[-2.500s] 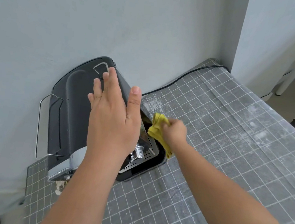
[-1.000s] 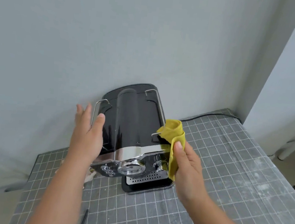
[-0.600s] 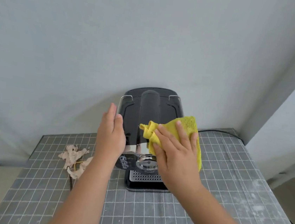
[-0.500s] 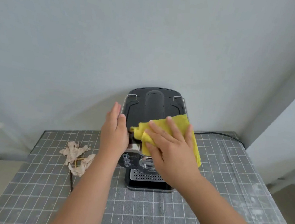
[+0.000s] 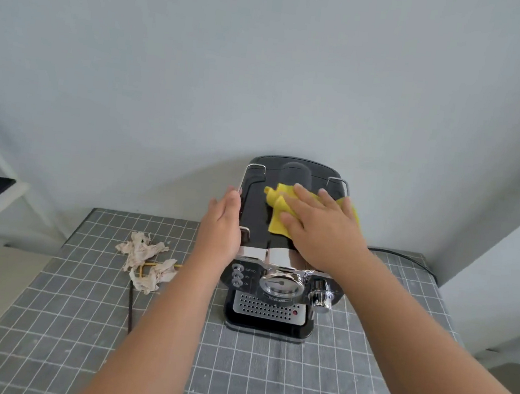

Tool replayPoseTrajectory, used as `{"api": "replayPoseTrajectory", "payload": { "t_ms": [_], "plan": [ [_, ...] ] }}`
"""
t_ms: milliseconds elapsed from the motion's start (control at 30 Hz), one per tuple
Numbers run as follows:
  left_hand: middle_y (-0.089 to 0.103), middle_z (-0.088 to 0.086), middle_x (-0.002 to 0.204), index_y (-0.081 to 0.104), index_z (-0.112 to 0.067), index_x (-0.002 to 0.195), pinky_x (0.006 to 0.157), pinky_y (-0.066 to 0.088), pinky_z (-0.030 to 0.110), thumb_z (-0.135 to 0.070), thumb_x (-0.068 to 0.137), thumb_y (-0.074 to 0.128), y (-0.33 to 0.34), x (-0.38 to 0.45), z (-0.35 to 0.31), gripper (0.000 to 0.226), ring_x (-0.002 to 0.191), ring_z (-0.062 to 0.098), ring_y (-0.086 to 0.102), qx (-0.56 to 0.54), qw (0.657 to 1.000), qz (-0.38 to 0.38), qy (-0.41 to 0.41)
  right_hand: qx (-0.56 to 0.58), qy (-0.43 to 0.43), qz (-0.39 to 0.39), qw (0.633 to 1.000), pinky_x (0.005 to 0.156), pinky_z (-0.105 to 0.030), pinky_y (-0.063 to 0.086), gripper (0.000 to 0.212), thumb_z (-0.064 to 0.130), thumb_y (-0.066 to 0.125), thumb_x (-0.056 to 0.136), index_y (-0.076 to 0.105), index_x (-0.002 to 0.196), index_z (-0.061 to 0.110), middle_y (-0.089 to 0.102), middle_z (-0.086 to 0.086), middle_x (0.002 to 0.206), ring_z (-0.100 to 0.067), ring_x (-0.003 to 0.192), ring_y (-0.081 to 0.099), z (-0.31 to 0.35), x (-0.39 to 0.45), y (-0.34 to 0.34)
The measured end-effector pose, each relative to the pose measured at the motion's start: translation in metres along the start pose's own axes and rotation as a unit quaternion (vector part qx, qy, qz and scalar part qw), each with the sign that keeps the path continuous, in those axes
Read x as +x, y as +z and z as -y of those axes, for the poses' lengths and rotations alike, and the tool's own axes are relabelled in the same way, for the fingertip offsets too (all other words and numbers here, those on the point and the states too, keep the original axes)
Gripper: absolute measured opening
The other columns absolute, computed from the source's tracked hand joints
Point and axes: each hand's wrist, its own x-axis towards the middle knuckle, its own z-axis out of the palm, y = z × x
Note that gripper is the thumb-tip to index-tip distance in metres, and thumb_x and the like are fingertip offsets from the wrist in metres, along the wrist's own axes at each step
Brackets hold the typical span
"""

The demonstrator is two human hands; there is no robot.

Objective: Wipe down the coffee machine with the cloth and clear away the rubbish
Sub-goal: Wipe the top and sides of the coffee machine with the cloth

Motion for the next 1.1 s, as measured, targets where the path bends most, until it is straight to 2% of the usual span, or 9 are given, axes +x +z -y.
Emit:
{"api": "replayPoseTrajectory", "payload": {
  "t_ms": [133,233,300,367,467,633,767,933,1100],
  "plan": [
    [0.028,-0.001,0.158,0.032,-0.028,0.149,0.120,0.014,0.044,-0.052,0.100,0.019,-0.001,-0.001,-0.001,0.056,0.148,0.017,0.014,0.037,0.999,-0.004,0.003,0.015,-0.130,0.096,0.987,0.118,-0.051,-0.001,0.039,0.044,0.039,0.097,0.045,0.136,0.045,0.018,0.018,0.158,-0.021,0.149,0.004,0.014,0.009,-0.007],
    [0.020,-0.004,0.160,0.024,-0.028,0.152,0.117,0.008,0.038,-0.050,0.101,0.017,-0.001,0.000,0.000,0.056,0.149,0.014,0.001,0.074,0.997,0.007,0.013,0.080,-0.157,0.104,0.979,0.118,-0.044,0.001,0.033,0.040,0.046,0.096,0.057,0.127,0.042,0.028,0.024,0.153,-0.013,0.148,0.010,-0.006,-0.001,-0.019],
    [0.019,-0.007,0.160,0.024,-0.028,0.152,0.117,0.007,0.037,-0.050,0.101,0.016,-0.002,0.000,-0.001,0.056,0.149,0.014,-0.001,0.073,0.997,0.011,0.023,0.086,-0.117,0.087,0.986,0.120,-0.047,0.006,0.035,0.041,0.046,0.096,0.055,0.129,0.041,0.031,0.023,0.152,-0.013,0.147,0.015,-0.024,0.008,-0.027],
    [0.018,-0.010,0.160,0.024,-0.029,0.152,0.118,0.006,0.037,-0.050,0.101,0.015,-0.001,0.000,-0.001,0.056,0.149,0.014,-0.001,0.083,0.996,0.013,0.030,0.020,-0.064,0.058,0.996,0.119,-0.047,0.013,0.042,0.045,0.040,0.097,0.045,0.138,0.037,0.029,0.015,0.155,-0.021,0.147,0.017,-0.033,0.032,-0.029],
    [0.015,-0.013,0.160,0.025,-0.031,0.151,0.118,0.005,0.038,-0.050,0.101,0.014,-0.001,0.000,0.000,0.054,0.149,0.015,-0.002,0.091,0.995,0.014,0.035,-0.046,-0.051,0.057,0.996,0.118,-0.047,0.010,0.046,0.040,0.032,0.100,0.039,0.144,0.030,0.021,0.009,0.159,-0.024,0.148,0.012,-0.021,0.077,-0.022],
    [0.015,-0.016,0.159,0.029,-0.031,0.149,0.118,0.003,0.036,-0.048,0.101,0.015,0.000,0.002,0.003,0.053,0.149,0.015,-0.002,0.080,0.996,0.010,0.041,0.003,-0.151,0.082,0.985,0.119,-0.046,0.004,0.049,0.031,0.039,0.099,0.034,0.148,0.024,0.029,0.006,0.157,-0.019,0.148,0.014,0.009,0.058,-0.004],
    [0.011,-0.017,0.160,0.024,-0.031,0.151,0.118,0.003,0.035,-0.050,0.100,0.014,0.001,0.002,0.003,0.055,0.149,0.014,-0.003,0.081,0.996,0.013,0.041,0.064,-0.243,0.098,0.963,0.121,-0.042,0.004,0.045,0.029,0.044,0.100,0.038,0.145,0.028,0.036,0.018,0.151,-0.009,0.146,0.018,-0.001,0.021,-0.007],
    [0.003,-0.013,0.161,0.009,-0.025,0.155,0.116,-0.002,0.028,-0.045,0.102,0.017,0.002,0.003,0.006,0.057,0.149,0.013,-0.007,0.067,0.997,0.010,0.035,-0.031,-0.146,0.037,0.988,0.111,-0.040,0.024,0.045,0.035,0.041,0.099,0.041,0.143,0.031,0.051,-0.003,0.140,-0.021,0.139,0.031,-0.001,0.074,-0.008],
    [0.001,-0.010,0.162,0.002,-0.023,0.155,0.114,-0.002,0.028,-0.045,0.102,0.019,0.001,0.003,0.008,0.059,0.148,0.011,-0.008,0.058,0.998,0.009,0.029,-0.097,-0.118,-0.002,0.988,0.090,-0.039,0.026,0.031,0.040,0.039,0.095,0.050,0.124,0.035,0.057,0.000,0.112,-0.025,0.118,0.034,0.026,0.097,0.002]
  ]
}}
